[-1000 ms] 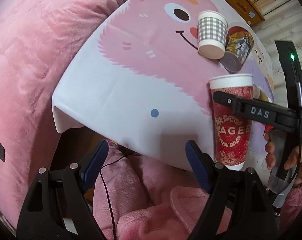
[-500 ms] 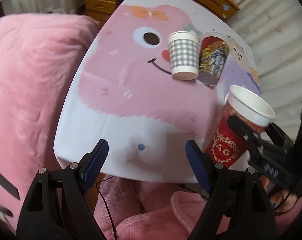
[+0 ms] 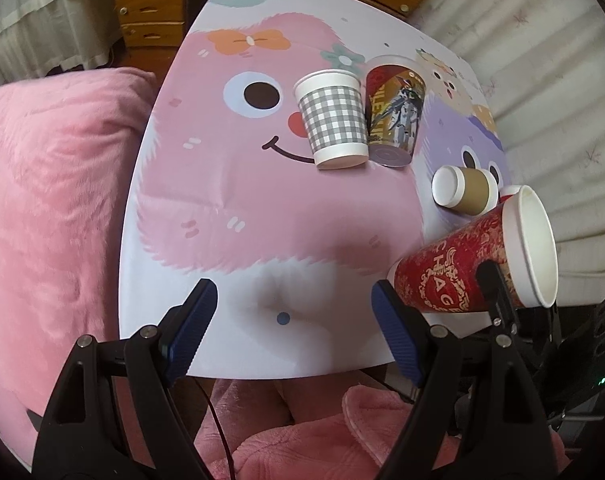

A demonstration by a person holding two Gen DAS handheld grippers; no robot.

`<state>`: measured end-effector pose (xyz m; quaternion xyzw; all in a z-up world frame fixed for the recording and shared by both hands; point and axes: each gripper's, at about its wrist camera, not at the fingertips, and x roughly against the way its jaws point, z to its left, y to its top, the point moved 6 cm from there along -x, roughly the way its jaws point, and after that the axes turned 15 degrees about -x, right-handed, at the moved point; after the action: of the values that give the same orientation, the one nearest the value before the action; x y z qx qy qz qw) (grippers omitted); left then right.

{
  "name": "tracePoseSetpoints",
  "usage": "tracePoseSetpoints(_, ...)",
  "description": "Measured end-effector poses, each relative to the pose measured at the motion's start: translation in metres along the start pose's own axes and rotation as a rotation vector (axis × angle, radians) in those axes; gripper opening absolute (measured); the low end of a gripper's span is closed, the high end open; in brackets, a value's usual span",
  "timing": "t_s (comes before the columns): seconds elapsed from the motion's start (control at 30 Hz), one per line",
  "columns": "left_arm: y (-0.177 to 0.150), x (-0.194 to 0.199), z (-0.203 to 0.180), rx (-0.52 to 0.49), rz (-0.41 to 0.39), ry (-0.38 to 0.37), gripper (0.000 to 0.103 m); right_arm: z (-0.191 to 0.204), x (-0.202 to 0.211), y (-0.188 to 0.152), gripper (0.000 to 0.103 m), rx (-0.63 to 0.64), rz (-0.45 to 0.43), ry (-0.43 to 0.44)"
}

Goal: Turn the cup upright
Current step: 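Open the left tool while the right tool tilts the red cup rim-up, then lower the red cup upright onto the table with the right tool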

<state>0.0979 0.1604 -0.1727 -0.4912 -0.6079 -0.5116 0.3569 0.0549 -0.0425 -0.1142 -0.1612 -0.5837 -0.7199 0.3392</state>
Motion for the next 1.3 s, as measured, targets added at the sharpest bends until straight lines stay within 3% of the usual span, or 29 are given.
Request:
tracePoseSetpoints(0.33, 0.006, 0.001, 0.002, -0.051, -0.001, -0.017, 0.077, 0.023, 0.009, -0.020, 0.082, 0.050, -0.033, -0.047)
tracePoseSetpoints(0.77, -0.001, -0.003, -0.010, -0.069, 0.022, -0.040, 0.077, 0.019, 0.000, -0.052, 0.086, 0.062, 0.101, -0.080)
tracePoseSetpoints(0.93, -0.007, -0.001, -0.006, -0.033, 0.018, -0.035, 0.077, 0.014, -0.002, -0.052, 0.087, 0.030, 0.137, -0.070)
tracePoseSetpoints(1.1, -0.015, -0.001, -0.004, 0.015, 0.021, -0.020, 0.078, -0.002, -0.008, -0.053, 0.096, -0.006, 0.208, -0.102)
tracePoseSetpoints(1.3, -0.028, 0.001, -0.015, 0.073, 0.016, -0.001, 0.077, -0.026, 0.002, -0.056, 0.097, 0.029, 0.272, -0.102)
